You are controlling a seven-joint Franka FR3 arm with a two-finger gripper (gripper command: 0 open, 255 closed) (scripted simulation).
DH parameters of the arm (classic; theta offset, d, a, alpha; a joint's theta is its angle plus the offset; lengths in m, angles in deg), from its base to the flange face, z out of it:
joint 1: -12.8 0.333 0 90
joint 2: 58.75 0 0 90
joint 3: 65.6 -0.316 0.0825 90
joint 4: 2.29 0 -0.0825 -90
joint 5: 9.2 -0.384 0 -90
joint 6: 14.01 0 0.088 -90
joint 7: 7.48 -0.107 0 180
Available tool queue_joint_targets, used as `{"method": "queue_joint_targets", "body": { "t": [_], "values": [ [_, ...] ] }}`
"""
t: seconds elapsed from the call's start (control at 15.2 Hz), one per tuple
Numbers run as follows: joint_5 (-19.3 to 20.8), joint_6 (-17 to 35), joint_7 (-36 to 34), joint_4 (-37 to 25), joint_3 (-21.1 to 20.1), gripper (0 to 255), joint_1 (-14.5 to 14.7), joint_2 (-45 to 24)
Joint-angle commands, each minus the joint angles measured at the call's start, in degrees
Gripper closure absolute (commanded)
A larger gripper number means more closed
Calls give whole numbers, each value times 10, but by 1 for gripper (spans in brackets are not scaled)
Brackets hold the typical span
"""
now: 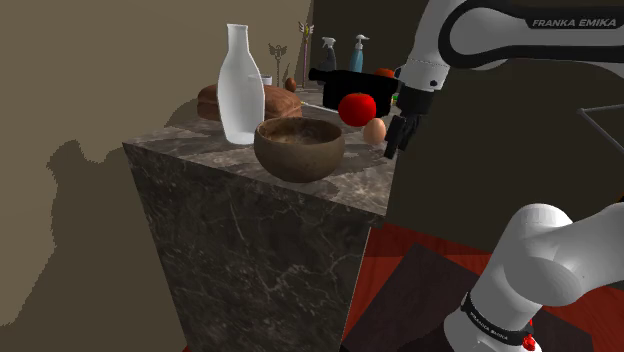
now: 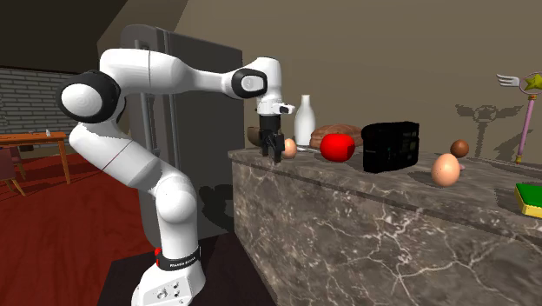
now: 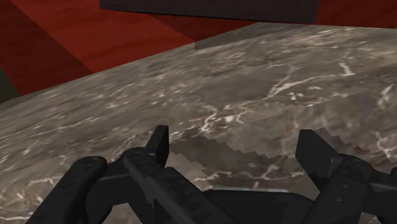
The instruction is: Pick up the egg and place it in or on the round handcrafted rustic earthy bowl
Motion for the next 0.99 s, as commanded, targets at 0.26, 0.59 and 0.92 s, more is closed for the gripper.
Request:
{"method": "queue_joint_targets", "body": {
  "t": [0.26, 0.59, 0.92],
  "values": [
    [-28, 40, 22, -42, 33, 0, 4, -9],
    [-51, 81, 39, -56, 57, 0, 10, -15],
    [-54, 120, 40, -22, 53, 0, 12, -19]
  ]
}}
